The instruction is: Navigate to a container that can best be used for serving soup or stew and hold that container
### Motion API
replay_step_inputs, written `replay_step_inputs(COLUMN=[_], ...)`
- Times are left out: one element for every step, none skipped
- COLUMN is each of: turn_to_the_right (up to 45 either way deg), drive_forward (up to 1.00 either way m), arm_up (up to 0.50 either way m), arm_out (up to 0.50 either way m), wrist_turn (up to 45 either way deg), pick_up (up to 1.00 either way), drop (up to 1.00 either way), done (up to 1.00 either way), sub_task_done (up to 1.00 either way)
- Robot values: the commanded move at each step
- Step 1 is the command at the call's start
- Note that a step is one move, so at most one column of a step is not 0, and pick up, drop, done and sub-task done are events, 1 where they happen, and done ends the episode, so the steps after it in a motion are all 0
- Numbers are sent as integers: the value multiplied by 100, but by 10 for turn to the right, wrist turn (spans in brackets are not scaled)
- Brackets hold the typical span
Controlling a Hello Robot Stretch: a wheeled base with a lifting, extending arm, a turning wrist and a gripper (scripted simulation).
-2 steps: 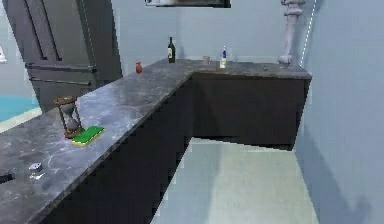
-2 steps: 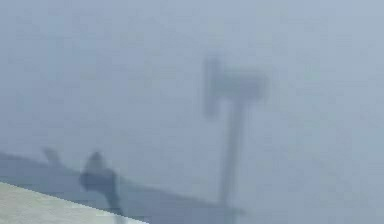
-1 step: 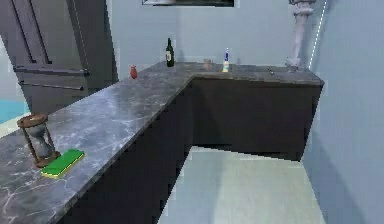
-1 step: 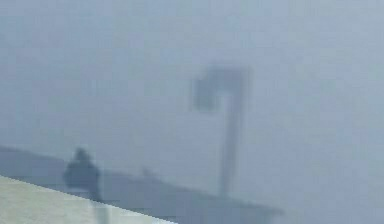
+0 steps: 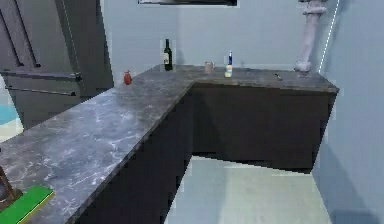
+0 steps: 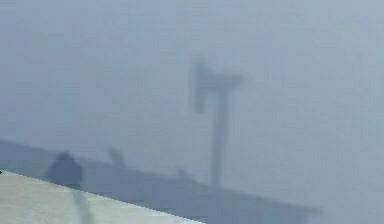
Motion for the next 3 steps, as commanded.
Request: replay_step_inputs(turn_to_the_right=[120,30,0], drive_forward=[0,0,100], arm_up=[0,0,0], arm_out=[0,0,0], wrist_turn=[0,0,0], pick_up=[0,0,0], drop=[0,0,0], done=[0,0,0], sub_task_done=[0,0,0])
